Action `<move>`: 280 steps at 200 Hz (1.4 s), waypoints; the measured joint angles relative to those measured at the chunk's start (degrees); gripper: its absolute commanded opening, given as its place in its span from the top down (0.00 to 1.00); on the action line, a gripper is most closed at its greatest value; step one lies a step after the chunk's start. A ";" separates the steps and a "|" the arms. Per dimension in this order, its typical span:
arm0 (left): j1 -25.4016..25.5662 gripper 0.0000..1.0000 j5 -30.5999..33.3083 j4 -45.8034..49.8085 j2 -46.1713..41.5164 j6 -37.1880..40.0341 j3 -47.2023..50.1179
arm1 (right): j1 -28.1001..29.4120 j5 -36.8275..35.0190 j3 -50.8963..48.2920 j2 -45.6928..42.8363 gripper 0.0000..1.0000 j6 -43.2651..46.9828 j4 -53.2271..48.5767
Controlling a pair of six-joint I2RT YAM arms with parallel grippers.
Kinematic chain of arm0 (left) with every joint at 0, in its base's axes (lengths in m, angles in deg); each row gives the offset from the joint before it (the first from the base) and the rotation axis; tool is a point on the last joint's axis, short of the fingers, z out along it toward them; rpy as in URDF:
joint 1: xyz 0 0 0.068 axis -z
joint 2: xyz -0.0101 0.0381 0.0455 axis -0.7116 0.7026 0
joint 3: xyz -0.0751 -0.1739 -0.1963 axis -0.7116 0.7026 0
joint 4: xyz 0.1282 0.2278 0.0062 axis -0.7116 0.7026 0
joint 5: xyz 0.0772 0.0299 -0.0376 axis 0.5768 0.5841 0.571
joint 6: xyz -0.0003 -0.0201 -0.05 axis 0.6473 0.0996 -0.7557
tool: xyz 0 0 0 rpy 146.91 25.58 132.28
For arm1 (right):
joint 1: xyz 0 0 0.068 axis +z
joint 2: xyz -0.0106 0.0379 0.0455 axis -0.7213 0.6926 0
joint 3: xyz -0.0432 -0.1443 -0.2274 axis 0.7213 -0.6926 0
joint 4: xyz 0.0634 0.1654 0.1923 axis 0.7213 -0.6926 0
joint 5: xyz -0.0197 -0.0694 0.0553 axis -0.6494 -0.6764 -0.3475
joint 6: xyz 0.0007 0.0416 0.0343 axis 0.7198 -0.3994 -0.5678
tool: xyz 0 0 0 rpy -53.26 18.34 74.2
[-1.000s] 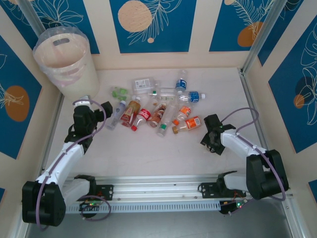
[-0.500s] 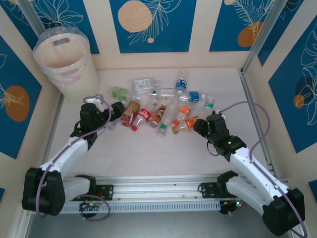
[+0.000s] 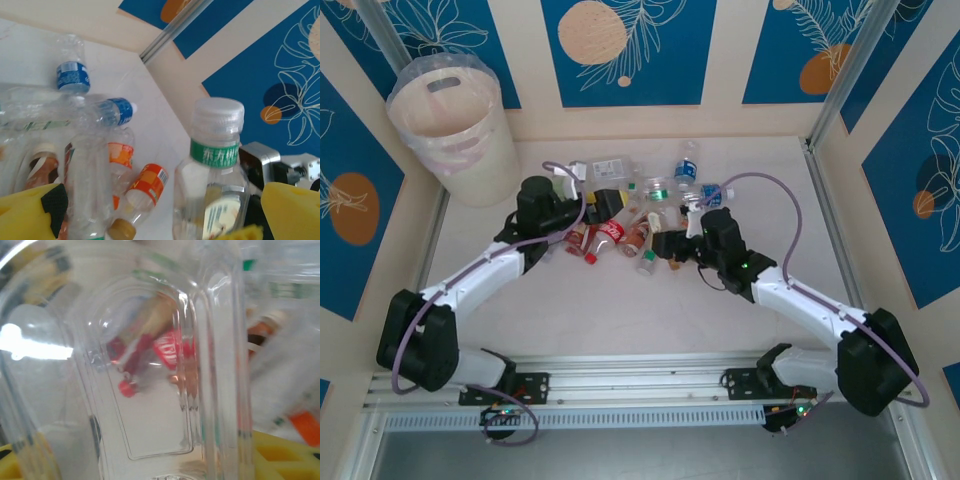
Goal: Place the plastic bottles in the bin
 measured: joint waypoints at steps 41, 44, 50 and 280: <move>2.38 0.01 2.16 2.32 1.62 1.51 -4.42 | 2.89 6.27 8.83 6.58 0.60 3.17 -0.90; 2.47 0.01 2.32 2.49 1.62 1.53 -4.50 | 3.04 6.43 9.29 6.93 0.60 3.28 -1.03; 2.62 0.01 2.64 2.86 1.66 1.64 -4.81 | 3.32 6.64 10.19 7.61 0.60 3.50 -1.40; 1.77 1.00 23.91 12.00 -3.23 8.41 -6.62 | 2.60 -3.48 7.41 -4.70 0.00 4.96 -6.12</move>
